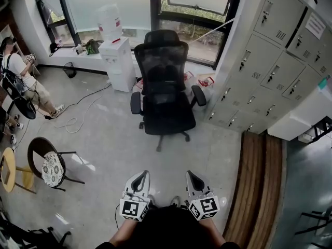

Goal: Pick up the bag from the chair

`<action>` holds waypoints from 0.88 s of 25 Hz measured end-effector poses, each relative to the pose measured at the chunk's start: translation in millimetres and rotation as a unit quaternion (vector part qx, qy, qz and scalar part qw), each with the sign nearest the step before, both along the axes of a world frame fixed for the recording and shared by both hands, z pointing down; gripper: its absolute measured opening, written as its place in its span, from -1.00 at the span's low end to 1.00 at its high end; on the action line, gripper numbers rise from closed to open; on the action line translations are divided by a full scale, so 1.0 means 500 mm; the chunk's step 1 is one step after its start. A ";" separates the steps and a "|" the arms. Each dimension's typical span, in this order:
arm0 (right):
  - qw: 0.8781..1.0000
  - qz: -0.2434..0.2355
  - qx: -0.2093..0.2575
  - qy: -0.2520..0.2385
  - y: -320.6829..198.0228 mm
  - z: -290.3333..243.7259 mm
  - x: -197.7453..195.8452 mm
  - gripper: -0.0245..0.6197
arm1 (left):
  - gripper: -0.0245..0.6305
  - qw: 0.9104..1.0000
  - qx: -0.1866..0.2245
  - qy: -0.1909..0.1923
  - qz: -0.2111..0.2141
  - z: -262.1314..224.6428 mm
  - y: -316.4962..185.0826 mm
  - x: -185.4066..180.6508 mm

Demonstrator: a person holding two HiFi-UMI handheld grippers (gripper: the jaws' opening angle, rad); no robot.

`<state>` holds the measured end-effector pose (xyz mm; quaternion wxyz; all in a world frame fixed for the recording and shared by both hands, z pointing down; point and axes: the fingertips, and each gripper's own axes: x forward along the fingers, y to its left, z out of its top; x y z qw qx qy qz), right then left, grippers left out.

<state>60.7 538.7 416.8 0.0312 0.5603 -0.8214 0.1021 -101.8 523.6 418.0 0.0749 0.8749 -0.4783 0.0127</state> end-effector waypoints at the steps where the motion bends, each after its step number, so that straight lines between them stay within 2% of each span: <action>1: 1.000 -0.003 -0.001 0.001 0.001 0.001 0.004 -0.92 | -0.93 1.000 -0.001 0.000 -0.002 0.000 0.001 0.005; 10: 1.000 -0.027 -0.007 0.004 0.004 0.012 0.061 -0.92 | -0.93 1.000 -0.002 -0.006 -0.024 -0.004 0.008 0.061; 16: 0.999 -0.046 -0.009 0.009 -0.023 0.035 0.084 -0.92 | -0.93 0.999 -0.012 -0.012 -0.051 0.012 0.000 0.061; 22: 0.998 -0.051 -0.021 0.012 -0.100 0.061 0.087 -0.92 | -0.93 0.998 -0.024 -0.006 -0.053 0.043 -0.080 0.074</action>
